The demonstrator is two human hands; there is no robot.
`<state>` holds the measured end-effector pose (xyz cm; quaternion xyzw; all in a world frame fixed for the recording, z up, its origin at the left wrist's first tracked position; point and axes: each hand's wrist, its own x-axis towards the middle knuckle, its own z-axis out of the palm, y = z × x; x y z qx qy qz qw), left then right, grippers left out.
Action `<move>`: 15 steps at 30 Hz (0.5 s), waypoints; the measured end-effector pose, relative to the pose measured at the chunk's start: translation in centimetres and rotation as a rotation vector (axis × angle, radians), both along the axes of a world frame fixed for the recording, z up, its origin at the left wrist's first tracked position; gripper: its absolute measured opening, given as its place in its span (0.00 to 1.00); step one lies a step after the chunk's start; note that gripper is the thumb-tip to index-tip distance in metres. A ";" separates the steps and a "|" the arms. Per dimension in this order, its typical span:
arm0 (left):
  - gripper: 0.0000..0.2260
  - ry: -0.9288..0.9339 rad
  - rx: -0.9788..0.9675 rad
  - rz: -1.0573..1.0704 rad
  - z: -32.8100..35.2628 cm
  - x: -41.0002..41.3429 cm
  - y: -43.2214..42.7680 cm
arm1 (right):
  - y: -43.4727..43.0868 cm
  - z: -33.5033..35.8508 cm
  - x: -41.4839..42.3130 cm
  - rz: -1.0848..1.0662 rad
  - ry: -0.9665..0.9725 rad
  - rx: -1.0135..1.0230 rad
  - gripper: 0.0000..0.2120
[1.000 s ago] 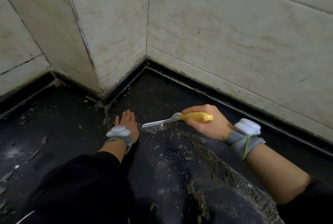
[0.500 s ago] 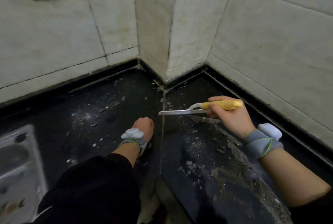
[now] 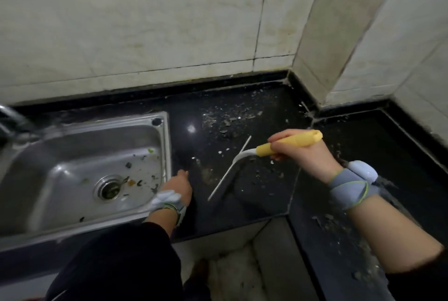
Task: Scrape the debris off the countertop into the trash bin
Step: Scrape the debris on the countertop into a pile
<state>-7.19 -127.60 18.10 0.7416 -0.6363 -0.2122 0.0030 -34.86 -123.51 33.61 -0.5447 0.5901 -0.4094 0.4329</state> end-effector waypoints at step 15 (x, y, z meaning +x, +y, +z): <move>0.27 0.046 0.023 -0.183 -4.1 8.4 -5.7 | -7.3 -3.1 13.1 0.078 -0.099 0.186 0.04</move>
